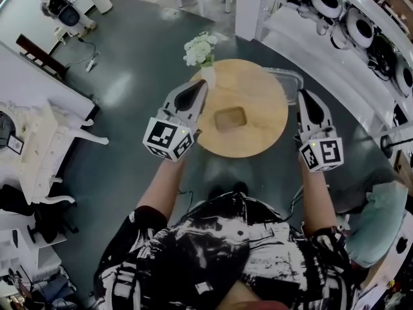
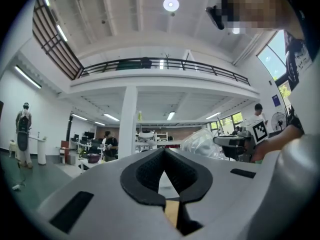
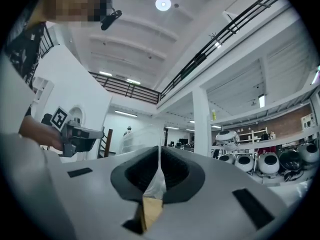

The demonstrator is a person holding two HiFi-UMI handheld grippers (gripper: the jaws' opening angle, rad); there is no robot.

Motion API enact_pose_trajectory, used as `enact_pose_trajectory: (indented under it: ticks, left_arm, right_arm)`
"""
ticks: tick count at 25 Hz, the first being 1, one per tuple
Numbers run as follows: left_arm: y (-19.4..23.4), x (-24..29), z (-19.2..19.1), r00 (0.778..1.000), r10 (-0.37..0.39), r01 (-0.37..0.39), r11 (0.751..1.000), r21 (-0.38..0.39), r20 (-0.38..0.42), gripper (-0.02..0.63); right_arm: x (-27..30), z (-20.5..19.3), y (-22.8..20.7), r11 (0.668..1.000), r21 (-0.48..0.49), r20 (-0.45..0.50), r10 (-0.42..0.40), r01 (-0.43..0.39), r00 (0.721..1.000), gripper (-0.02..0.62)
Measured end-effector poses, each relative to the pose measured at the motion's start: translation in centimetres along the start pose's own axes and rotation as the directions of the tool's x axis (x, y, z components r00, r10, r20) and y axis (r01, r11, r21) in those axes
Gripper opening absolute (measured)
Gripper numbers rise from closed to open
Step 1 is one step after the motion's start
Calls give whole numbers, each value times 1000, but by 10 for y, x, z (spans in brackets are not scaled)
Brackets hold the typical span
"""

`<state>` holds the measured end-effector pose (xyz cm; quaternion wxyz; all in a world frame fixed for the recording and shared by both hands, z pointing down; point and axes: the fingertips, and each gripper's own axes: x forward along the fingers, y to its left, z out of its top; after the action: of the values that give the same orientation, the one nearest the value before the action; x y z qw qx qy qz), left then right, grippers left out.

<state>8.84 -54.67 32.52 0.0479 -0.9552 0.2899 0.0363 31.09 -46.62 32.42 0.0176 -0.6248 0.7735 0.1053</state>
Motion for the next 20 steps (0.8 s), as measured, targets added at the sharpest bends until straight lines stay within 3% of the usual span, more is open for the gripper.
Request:
enact_pose_trajectory:
  ticks: [20]
  left_arm:
    - [-7,-11,14,1000,-14,14,1000,14,17,0]
  right_arm:
    - [2,10,11,1000,8,9,10,-10,1000,8]
